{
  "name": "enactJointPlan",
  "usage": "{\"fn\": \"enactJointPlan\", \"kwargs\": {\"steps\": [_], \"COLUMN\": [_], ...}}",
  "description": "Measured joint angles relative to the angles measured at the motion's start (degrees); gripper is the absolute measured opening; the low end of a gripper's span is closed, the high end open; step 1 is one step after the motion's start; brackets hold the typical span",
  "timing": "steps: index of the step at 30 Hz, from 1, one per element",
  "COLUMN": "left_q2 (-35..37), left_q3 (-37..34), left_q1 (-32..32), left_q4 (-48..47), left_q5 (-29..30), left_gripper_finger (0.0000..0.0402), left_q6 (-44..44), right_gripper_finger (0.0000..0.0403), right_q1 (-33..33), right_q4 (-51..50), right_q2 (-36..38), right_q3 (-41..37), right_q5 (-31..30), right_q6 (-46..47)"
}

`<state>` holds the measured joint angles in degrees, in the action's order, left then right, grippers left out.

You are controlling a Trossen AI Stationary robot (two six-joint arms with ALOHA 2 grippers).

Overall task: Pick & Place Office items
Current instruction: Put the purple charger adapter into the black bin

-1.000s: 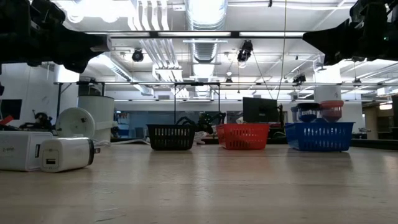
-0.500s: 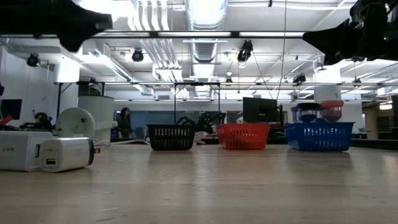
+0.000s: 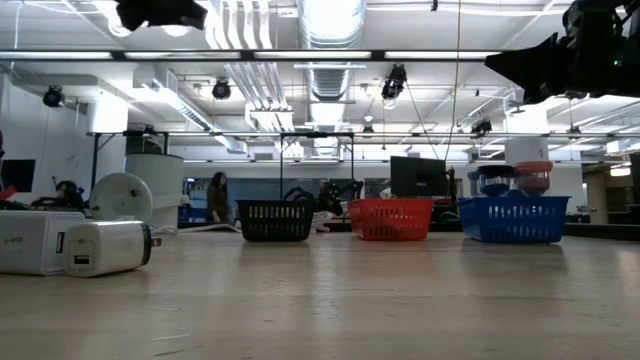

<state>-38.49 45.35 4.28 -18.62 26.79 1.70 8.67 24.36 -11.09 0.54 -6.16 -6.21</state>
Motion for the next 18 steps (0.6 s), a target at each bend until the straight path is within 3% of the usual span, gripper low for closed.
{"fn": "enactJointPlan", "kwargs": {"steps": [4,13,18], "left_q2": [-8.1,-23.8,-31.0], "left_q3": [5.3,10.9,10.7], "left_q1": [3.6,15.4,19.8], "left_q4": [-2.6,-2.5,-3.1], "left_q5": [-1.2,-15.8,-22.6], "left_gripper_finger": [0.0139,0.0139,0.0139], "left_q6": [-0.2,1.2,2.5], "right_gripper_finger": [0.0008,0.0008,0.0008], "right_q1": [0.0,0.0,0.0], "right_q4": [0.0,0.0,0.0], "right_q2": [0.0,0.0,0.0], "right_q3": [0.0,0.0,0.0], "right_q5": [-0.1,0.0,0.0], "right_q6": [0.0,-0.2,-0.5]}}
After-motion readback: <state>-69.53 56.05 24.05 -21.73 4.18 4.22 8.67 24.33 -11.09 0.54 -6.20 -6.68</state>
